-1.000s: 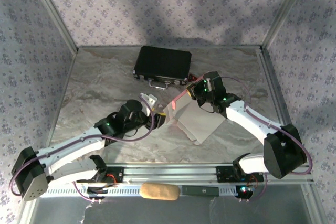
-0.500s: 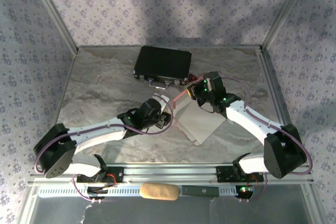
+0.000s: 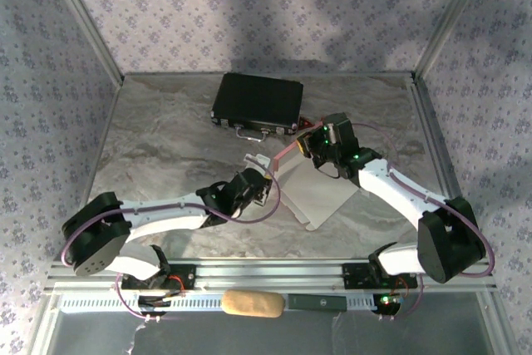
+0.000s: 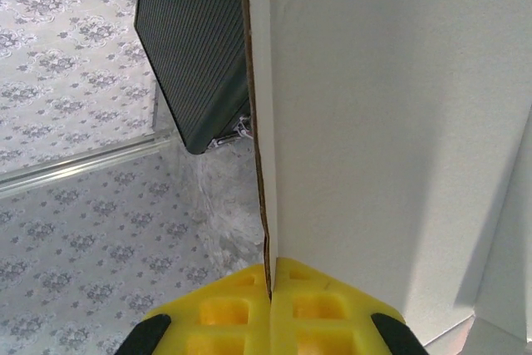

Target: Fold the paper box

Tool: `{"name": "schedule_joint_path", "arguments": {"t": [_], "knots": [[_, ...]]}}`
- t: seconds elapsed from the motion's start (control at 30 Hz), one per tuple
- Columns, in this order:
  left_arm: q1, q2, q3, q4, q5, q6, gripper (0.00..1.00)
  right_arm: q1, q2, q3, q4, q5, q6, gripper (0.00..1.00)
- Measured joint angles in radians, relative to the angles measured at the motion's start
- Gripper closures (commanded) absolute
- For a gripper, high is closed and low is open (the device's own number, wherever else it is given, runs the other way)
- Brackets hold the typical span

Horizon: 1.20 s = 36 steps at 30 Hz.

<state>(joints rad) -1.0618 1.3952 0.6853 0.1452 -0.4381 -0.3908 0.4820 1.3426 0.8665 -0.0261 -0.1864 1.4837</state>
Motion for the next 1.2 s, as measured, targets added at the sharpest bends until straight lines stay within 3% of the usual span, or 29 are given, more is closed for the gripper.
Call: {"name": "schedule_joint_path", "arguments": {"t": [0.27,0.53,0.67,0.93,1.0,1.1,1.2], "knots": [[-0.001,0.013,-0.01,0.037,-0.02,-0.022,0.8,0.002,0.0,0.0,0.001,0.001,0.018,1.0],[-0.009,0.075,0.005,0.056,-0.066,-0.041,0.94,0.01,0.0,-0.003,0.0,0.02,0.036,1.0],[-0.033,0.119,0.037,0.045,-0.138,-0.061,1.0,0.014,-0.004,-0.016,0.008,0.048,0.06,1.0],[-0.097,0.249,0.145,-0.046,-0.368,-0.187,1.0,0.036,-0.006,-0.031,0.008,0.114,0.124,1.0],[-0.105,0.276,0.16,-0.064,-0.408,-0.235,0.94,0.043,-0.006,-0.035,0.008,0.124,0.133,1.0],[-0.113,0.293,0.162,-0.054,-0.43,-0.271,0.65,0.051,-0.006,-0.037,0.008,0.126,0.136,1.0],[-0.121,0.287,0.161,-0.012,-0.414,-0.276,0.46,0.061,-0.006,-0.051,0.029,0.118,0.132,1.0]]}}
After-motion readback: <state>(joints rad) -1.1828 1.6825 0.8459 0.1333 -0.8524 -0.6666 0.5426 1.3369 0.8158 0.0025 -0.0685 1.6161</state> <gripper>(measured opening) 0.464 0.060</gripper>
